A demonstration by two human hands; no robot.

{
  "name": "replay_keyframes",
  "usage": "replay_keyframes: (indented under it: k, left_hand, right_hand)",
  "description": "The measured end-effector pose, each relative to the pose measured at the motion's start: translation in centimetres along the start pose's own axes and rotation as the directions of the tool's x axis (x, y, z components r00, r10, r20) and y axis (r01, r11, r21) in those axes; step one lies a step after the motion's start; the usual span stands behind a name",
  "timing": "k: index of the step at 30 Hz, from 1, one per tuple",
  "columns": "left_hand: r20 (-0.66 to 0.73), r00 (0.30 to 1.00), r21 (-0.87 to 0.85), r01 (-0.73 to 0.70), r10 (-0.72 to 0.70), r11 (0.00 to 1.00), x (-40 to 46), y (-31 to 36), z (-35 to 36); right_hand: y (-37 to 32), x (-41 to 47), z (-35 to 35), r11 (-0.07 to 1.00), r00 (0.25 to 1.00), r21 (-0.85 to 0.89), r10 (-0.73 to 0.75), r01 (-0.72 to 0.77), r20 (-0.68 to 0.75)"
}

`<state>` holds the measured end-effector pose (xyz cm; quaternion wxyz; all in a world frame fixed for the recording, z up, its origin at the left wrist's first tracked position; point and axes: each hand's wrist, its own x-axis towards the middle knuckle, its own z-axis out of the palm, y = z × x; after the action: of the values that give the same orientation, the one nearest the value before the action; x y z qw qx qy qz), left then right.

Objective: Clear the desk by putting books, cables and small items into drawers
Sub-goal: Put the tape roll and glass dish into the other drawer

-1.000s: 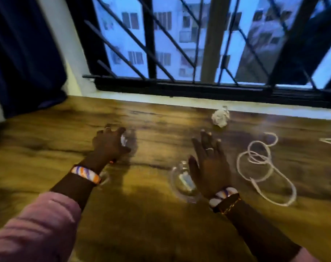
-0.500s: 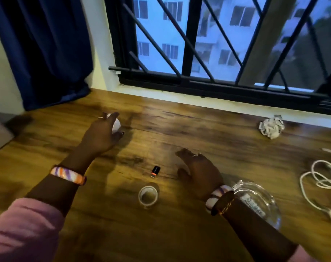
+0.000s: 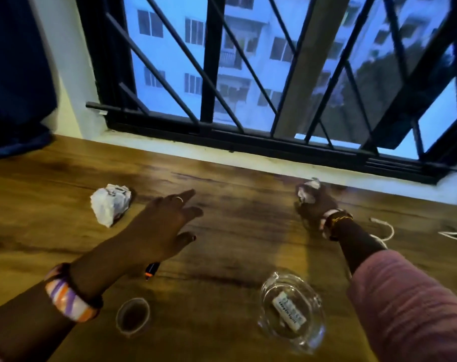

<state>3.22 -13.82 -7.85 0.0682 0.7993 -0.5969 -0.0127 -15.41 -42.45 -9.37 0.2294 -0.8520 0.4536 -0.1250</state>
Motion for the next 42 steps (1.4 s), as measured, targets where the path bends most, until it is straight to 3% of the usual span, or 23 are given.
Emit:
replay_keyframes:
  k: [3,6,9,13,15,19,24,27,29,31,37,42]
  left_hand:
    - [0.033,0.999,0.011,-0.023,0.023,1.0,1.1,1.6,0.5]
    - [0.082,0.996,-0.002,-0.036,0.036,0.999,1.3,3.6,1.0]
    - [0.115,0.993,-0.026,-0.012,0.015,1.0,0.8,5.6,1.1]
    - [0.105,0.993,-0.073,0.054,-0.046,0.996,-1.1,8.8,1.5]
    - [0.076,0.995,-0.142,0.079,-0.068,0.987,-2.9,10.3,2.2]
    - [-0.097,0.974,-0.318,0.163,-0.204,0.934,-8.8,13.5,3.5]
    - [-0.078,0.894,-0.454,0.362,-0.441,0.814,-19.0,17.3,4.0]
    - [-0.174,0.748,-0.341,0.564,-0.64,0.752,-26.1,19.0,4.8]
    - [-0.19,0.623,-0.316,0.693,-0.759,0.648,-30.5,20.3,5.3]
    - [-0.166,0.531,-0.321,0.767,-0.831,0.555,-34.2,22.3,5.5]
    - [-0.211,0.421,-0.352,0.809,-0.882,0.47,-43.1,29.0,7.5]
    - [-0.188,0.505,-0.354,0.765,-0.842,0.538,-47.2,35.1,9.7]
  right_hand:
    - [-1.3,-2.0,1.2,0.963,0.967,0.093,-0.256,0.254,0.013]
    - [-3.2,-4.0,1.4,0.87,0.852,0.108,-0.493,0.481,0.177]
    - [-3.8,-5.8,0.4,0.82,0.812,0.239,-0.562,0.521,0.158]
    - [-3.8,-8.4,-1.7,0.785,0.803,0.285,-0.59,0.55,0.077]
    - [-4.0,-10.3,-2.2,0.734,0.76,0.34,-0.645,0.587,0.08]
    - [-4.6,-15.5,-0.7,0.613,0.598,0.44,-0.778,0.657,0.192]
    - [-5.2,-24.6,2.8,0.507,0.274,0.488,-0.838,0.71,0.471]
    - [-4.7,-29.2,4.3,0.36,0.069,0.392,-0.804,0.847,0.59]
    - [-4.5,-31.6,4.7,0.265,-0.008,0.361,-0.796,0.894,0.605]
    - [-4.3,-34.0,4.6,0.237,-0.02,0.349,-0.802,0.907,0.597]
    - [-1.6,-40.5,4.0,0.267,0.009,0.369,-0.821,0.89,0.571]
    - [3.1,-46.5,3.3,0.346,0.091,0.39,-0.835,0.853,0.543]
